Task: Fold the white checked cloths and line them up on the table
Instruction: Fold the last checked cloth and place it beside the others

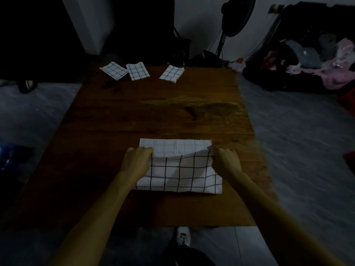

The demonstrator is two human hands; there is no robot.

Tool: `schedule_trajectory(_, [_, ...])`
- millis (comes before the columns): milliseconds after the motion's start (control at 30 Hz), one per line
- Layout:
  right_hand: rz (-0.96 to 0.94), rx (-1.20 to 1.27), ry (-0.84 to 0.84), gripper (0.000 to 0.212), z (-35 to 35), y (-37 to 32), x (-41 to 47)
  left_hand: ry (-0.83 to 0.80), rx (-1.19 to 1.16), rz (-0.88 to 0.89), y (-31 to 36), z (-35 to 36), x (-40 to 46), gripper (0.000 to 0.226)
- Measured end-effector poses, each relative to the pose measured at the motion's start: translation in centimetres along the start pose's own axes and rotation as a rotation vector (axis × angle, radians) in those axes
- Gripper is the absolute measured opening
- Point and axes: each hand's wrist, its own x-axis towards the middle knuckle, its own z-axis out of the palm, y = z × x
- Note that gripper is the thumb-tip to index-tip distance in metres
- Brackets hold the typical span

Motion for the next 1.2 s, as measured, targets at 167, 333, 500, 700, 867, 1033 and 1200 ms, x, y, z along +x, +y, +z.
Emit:
schedule_trajectory(167, [-0.04, -0.028, -0.086, 0.042, 2.0, 1.3, 5.8, -0.026, 0.052, -0.048, -0.3, 2.3, 5.8, 0.037])
schedule_trajectory(333, [-0.075, -0.032, -0.125, 0.036, 5.6, 2.4, 10.3, 0.01, 0.082, -0.153, -0.5, 4.9, 8.9, 0.043])
schedule_trajectory(500, [-0.076, -0.041, -0.095, 0.038, 8.0, 2.7, 12.5, 0.192, -0.113, -0.122, 0.1, 7.7, 8.0, 0.053])
schedule_trajectory(700, [-0.033, -0.046, 0.019, 0.051, 10.1, 2.7, 12.4, -0.09, -0.18, -0.065, 1.0, 12.7, 4.5, 0.053])
schedule_trajectory(867, [-0.237, 0.061, 0.12, 0.043, 12.7, 0.0, 7.6, -0.212, -0.07, -0.097, 1.7, 16.1, 3.8, 0.071])
schedule_trajectory(1033, [-0.286, -0.021, -0.108, 0.058, 16.3, -1.1, 2.8, -0.137, -0.025, -0.224, 1.3, 18.5, 2.9, 0.07])
schedule_trajectory(1200, [-0.167, -0.042, -0.221, 0.067, 17.0, 0.2, 2.7, -0.04, -0.055, -0.227, 1.4, 18.4, 2.9, 0.069])
